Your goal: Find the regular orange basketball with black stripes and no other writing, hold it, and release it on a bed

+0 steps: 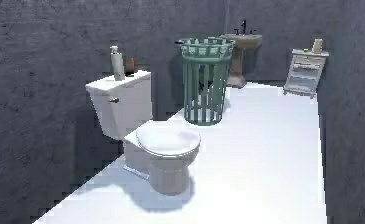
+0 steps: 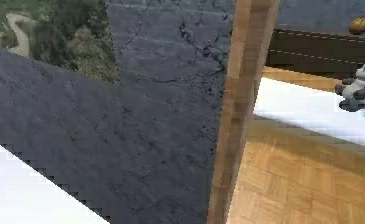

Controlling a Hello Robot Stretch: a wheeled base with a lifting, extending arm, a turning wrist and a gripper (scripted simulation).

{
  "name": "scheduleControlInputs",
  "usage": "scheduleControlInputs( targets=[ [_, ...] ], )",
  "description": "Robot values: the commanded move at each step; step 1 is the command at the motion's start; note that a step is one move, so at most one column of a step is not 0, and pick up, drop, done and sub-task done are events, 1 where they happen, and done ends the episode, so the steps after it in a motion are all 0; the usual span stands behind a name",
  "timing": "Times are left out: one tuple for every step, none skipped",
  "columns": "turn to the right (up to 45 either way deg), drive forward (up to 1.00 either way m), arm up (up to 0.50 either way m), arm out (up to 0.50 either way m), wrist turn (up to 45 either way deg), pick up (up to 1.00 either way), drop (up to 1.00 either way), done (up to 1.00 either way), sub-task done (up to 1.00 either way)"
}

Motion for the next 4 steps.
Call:
scheduleControlInputs(
  targets=[
    [-45.0, 0.00, 0.00, 0.00, 0.0, 0.00, 0.00, 0.00, 0.00],
    [-45.0, 0.00, 0.00, 0.00, 0.0, 0.00, 0.00, 0.00, 0.00],
    [-45.0, 0.00, 0.00, 0.00, 0.0, 0.00, 0.00, 0.00, 0.00],
    [-15.0, 0.00, 0.00, 0.00, 0.0, 0.00, 0.00, 0.00, 0.00]
  ],
)
